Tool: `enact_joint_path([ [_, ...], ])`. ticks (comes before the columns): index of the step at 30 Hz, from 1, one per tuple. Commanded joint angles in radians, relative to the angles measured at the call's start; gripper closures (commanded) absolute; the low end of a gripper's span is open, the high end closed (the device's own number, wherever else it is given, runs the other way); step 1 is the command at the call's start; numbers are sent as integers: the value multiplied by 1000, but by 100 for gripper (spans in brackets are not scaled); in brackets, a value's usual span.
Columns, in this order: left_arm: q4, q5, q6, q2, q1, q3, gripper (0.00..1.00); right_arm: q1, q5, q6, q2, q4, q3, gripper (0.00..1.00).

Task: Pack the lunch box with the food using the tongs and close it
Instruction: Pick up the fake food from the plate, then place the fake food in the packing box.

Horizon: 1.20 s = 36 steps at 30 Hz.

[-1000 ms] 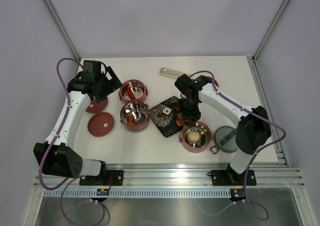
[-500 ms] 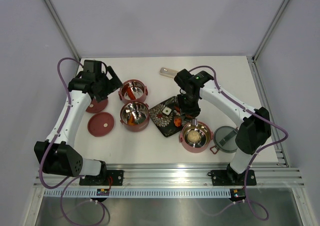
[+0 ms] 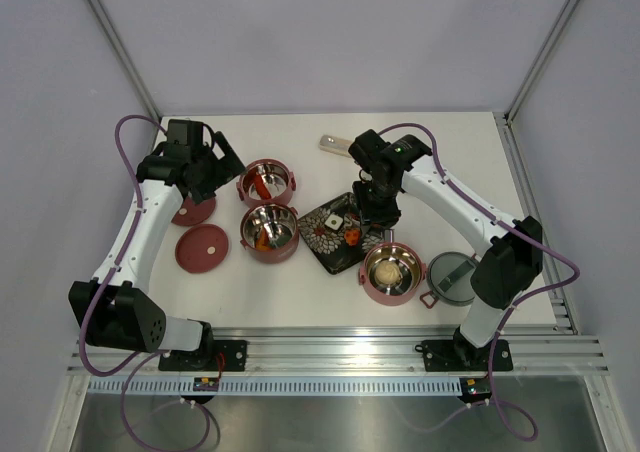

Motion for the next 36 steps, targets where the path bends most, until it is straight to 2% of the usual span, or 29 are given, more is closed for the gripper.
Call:
enact_joint_path([
  [1,43,1,-1,-1,6,2,1,11,5,-16,-11,-24,48,94],
  [19,46,1,-3,-4,6,-10,1,11,14,-22,-16,-81,162,96],
  [28,44,1,-1,-1,4,-13,1,37,-32,-26,58,-135,407,96],
  [36,32,1,6,0,9,3,1,133,-91,-51,196,-147,620,96],
])
